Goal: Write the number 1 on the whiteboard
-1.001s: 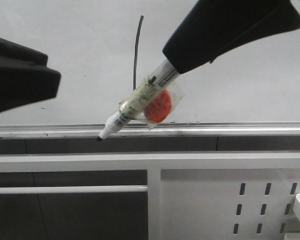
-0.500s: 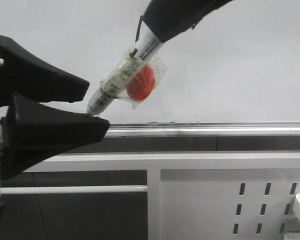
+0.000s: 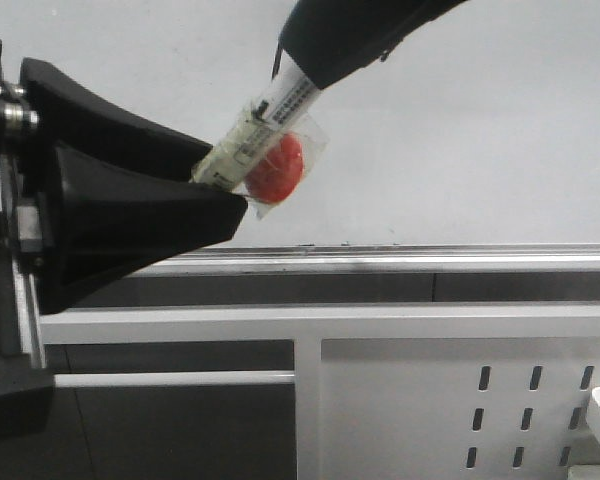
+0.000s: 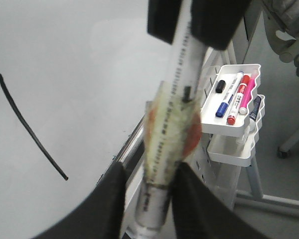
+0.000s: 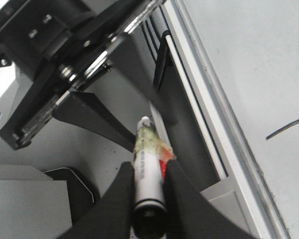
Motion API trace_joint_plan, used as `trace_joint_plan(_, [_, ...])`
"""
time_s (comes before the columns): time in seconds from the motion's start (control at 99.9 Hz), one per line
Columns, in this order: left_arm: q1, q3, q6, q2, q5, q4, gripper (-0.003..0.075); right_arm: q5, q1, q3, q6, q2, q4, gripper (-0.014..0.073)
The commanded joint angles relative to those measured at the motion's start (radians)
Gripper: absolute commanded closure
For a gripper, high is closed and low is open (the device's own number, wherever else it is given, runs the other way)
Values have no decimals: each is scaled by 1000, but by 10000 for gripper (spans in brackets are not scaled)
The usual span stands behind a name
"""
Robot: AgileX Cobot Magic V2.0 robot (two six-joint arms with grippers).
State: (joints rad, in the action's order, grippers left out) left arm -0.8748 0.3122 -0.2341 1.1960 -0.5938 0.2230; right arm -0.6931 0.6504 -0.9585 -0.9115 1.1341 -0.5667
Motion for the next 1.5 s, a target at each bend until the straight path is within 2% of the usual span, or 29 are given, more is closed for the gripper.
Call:
trace_joint_plan(0.0, [1,31,3,-13,-95,10,738,29,0,-33,-2,-9,-24,663])
trace_joint_plan(0.681, [1,31,4,-13,-76,22,740,35,0,-33,0,-9,-45,650])
trace_joint_plan(0.771, [1,31,7,-13,-71,22,740,33,0,-33,0,-9,-45,547])
trace_joint_plan(0.941, [1,27,15,-13,-64,13,740,61,-2,-33,0,-13,-47,179])
trace_joint_plan(1.001, [1,22,15,-13,-57,5,740,94,-2,-33,0,-32,-47,135])
trace_joint_plan(1.111, [1,1,15,-13,-57,-66,740,112,-4,-33,0,-101,-33,173])
trace_joint_plan(1.261, [1,-38,15,-13,-141,-311,740,71,-46,-31,15,-231,-11,258])
trace_joint_plan(1.311, [1,-53,15,-13,-197,-358,740,51,-67,-31,15,-270,-4,347])
trace_joint_plan(1.381, [1,-70,15,-13,-269,-415,740,12,-98,-31,15,-314,7,615])
trace_joint_plan(1.391, [1,-73,15,-13,-279,-421,740,9,-104,-31,15,-321,7,675])
trace_joint_plan(1.491, [1,-80,15,-13,-319,-540,740,-23,-147,-29,50,-356,13,655])
